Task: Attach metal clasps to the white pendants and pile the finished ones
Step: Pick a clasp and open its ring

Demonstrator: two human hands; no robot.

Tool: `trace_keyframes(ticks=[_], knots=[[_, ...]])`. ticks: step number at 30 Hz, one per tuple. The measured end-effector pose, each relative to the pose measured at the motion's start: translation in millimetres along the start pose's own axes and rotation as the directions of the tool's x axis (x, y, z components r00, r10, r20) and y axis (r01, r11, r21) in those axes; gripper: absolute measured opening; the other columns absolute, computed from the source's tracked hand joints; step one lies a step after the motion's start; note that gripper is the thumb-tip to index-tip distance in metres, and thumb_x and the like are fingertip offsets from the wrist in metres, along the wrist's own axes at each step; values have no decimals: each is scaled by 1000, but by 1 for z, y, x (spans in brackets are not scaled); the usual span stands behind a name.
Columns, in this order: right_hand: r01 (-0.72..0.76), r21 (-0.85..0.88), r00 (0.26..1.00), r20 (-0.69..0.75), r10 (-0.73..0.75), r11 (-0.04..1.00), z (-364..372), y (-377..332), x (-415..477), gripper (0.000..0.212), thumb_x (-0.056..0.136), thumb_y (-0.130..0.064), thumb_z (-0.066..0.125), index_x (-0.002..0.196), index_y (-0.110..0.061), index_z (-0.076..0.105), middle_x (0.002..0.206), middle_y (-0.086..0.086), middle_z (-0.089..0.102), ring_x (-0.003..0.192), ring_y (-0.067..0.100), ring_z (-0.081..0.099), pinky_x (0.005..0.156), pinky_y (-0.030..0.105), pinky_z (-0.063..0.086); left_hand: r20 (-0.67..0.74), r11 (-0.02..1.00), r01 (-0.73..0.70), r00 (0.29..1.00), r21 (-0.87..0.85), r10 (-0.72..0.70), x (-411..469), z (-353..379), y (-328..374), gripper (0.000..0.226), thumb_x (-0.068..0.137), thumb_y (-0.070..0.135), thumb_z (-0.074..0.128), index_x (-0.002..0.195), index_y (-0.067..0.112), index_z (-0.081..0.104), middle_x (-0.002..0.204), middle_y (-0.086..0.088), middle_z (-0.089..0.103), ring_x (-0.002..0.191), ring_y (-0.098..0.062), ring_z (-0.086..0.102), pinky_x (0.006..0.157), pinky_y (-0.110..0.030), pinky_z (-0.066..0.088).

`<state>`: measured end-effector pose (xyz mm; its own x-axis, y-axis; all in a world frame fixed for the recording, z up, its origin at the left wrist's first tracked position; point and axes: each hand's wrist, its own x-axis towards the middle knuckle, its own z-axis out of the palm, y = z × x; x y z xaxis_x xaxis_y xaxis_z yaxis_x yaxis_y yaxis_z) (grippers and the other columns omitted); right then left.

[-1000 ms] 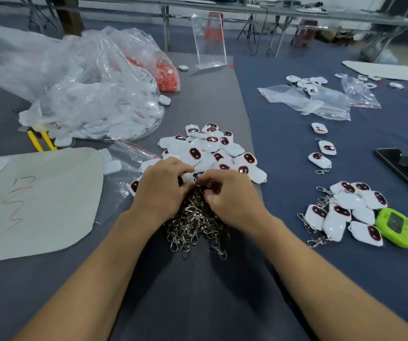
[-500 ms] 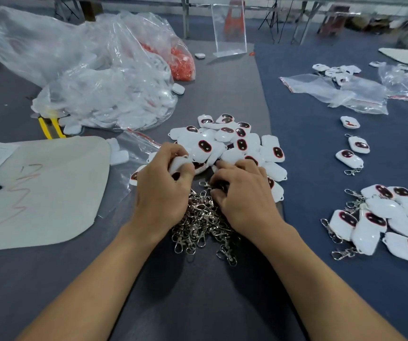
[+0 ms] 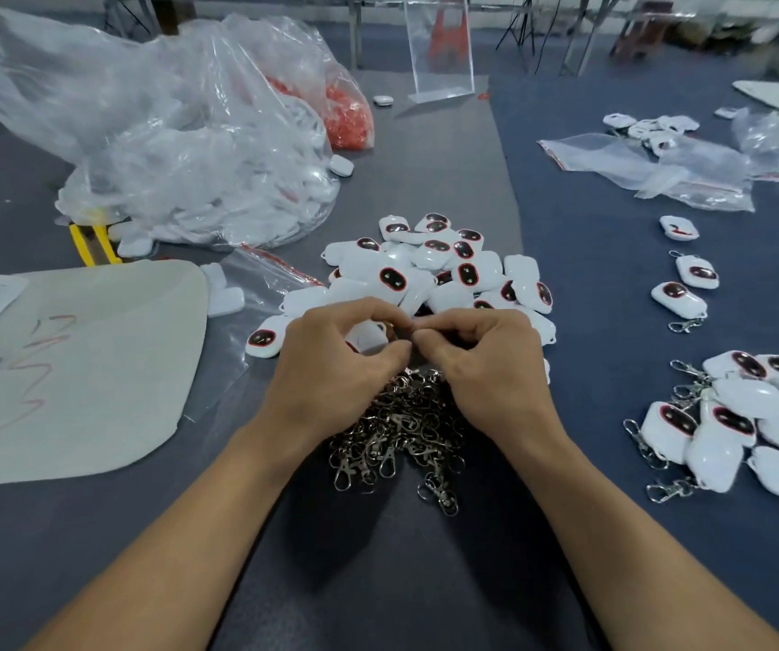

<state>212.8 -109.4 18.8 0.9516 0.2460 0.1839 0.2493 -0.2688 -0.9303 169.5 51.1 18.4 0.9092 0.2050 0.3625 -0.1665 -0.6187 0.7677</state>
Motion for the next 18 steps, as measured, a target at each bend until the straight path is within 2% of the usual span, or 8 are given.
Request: trace_keyframes(ticks=[3, 5, 6, 8, 10, 12, 15, 18], knots=[[-31, 101, 999, -23, 34, 994, 2, -1, -4, 18, 88, -14, 77, 80, -30, 82, 73, -8, 78, 70, 14, 76, 69, 32, 63, 3, 999, -1, 1000, -55, 1, 1, -1, -3, 22, 74, 26, 82, 87, 42, 75, 81, 24, 71, 75, 0, 67, 65, -6, 42], [-71, 195, 997, 13, 69, 978, 4, -4, -6, 17, 87, -11, 78, 84, -27, 82, 76, -1, 79, 73, 23, 76, 71, 38, 64, -3, 993, 21, 1000, -116, -22, 2, -2, -4, 20, 73, 28, 83, 86, 42, 76, 79, 20, 72, 70, -3, 66, 62, -11, 46], [-100, 242, 995, 55, 89, 965, 3, -6, -7, 17, 85, -8, 78, 85, -24, 82, 76, 3, 79, 71, 25, 75, 67, 36, 62, -14, 986, 43, 999, -158, -45, 3, -2, -3, 18, 71, 30, 82, 84, 40, 76, 77, 18, 72, 67, -3, 65, 62, -15, 48], [-168, 315, 981, 145, 127, 934, 1, -9, -7, 19, 82, 1, 78, 85, -18, 81, 75, 10, 78, 63, 20, 71, 57, 25, 55, -29, 946, 123, 990, -301, -138, 3, -3, -2, 15, 69, 29, 82, 82, 34, 77, 70, 12, 69, 58, -9, 60, 55, -25, 49], [-201, 360, 976, 156, 154, 911, -1, -10, -6, 19, 82, 7, 76, 82, -12, 81, 73, 15, 76, 59, 18, 68, 54, 21, 53, 11, 870, 214, 972, -443, -234, 5, -4, -2, 13, 72, 19, 83, 81, 27, 77, 59, 6, 62, 47, -10, 50, 44, -21, 41], [-222, 415, 973, 147, 175, 882, -4, -11, -6, 16, 86, 6, 74, 83, -8, 81, 75, 19, 76, 59, 19, 70, 55, 22, 56, 58, 828, 257, 963, -498, -264, 6, -4, -1, 17, 78, 6, 81, 80, 23, 77, 52, 5, 57, 41, -7, 45, 38, -16, 35], [-286, 461, 953, 232, 197, 840, -4, -13, -6, 11, 93, 0, 69, 93, -5, 79, 82, 19, 76, 63, 20, 70, 58, 23, 57, 80, 828, 227, 973, -513, -217, 4, -3, 0, 20, 81, -2, 78, 78, 18, 76, 52, 10, 59, 42, -3, 47, 39, -11, 35], [-279, 464, 952, 248, 179, 841, -4, -12, -7, 16, 93, 0, 69, 86, -9, 80, 76, 16, 74, 62, 20, 68, 57, 23, 57, 86, 855, 168, 986, -491, -144, 3, 1, 0, 17, 80, 2, 80, 77, 18, 76, 53, 12, 61, 45, 1, 51, 44, -8, 37]])
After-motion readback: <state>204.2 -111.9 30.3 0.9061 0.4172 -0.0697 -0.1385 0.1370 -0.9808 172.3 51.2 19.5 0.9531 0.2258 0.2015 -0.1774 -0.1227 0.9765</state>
